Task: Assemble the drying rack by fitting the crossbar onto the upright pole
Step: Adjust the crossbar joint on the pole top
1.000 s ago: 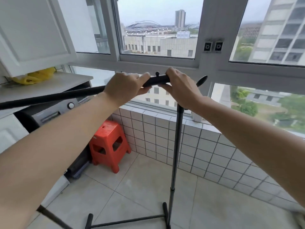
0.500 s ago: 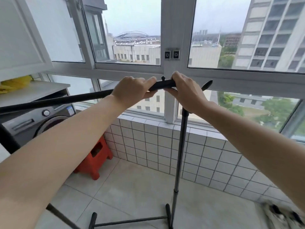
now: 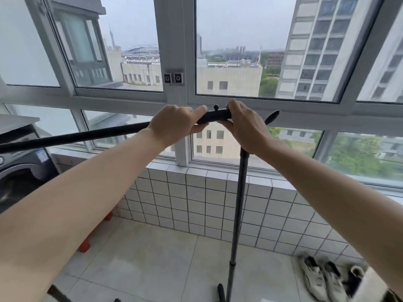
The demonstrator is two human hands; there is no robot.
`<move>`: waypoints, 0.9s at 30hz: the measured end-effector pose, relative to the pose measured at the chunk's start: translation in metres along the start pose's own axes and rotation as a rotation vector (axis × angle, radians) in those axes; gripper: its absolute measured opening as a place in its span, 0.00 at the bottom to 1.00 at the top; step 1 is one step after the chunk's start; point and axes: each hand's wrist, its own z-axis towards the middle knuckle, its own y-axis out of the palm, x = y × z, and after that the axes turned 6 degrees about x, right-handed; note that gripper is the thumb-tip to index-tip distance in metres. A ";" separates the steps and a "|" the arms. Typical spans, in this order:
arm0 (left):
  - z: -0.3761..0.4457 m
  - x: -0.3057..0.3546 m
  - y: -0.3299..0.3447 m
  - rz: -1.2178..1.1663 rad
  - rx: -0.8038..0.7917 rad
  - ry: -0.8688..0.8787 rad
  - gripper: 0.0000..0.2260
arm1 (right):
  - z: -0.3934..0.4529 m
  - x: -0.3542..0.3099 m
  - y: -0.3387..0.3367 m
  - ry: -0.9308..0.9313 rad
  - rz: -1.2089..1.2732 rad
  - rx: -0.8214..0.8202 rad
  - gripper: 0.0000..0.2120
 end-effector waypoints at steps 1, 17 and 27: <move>0.007 0.004 0.005 -0.007 0.007 0.009 0.16 | 0.000 0.008 -0.003 0.003 -0.008 0.002 0.15; 0.107 0.056 0.093 0.001 0.055 0.068 0.14 | 0.002 0.140 -0.034 0.058 -0.068 -0.004 0.14; 0.208 0.137 0.168 0.011 -0.021 0.028 0.14 | 0.000 0.290 -0.067 0.001 0.026 -0.037 0.14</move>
